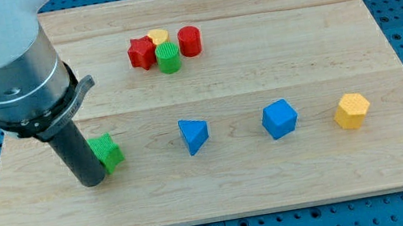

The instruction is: Move the green circle and red circle to the center left

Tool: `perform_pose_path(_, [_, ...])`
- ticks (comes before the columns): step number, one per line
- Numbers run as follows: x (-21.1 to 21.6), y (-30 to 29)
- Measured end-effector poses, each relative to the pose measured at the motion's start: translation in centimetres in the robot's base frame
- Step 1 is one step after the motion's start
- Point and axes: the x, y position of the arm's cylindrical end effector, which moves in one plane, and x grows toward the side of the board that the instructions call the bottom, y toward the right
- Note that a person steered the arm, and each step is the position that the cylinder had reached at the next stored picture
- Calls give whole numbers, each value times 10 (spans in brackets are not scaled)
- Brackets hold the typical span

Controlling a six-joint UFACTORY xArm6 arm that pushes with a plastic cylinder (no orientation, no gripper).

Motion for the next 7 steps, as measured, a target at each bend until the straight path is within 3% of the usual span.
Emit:
perform_pose_path(2, [-5,32])
perform_pose_path(4, [-47,-102])
perform_pose_path(5, [-107,-113])
perform_pose_path(7, [-143,113])
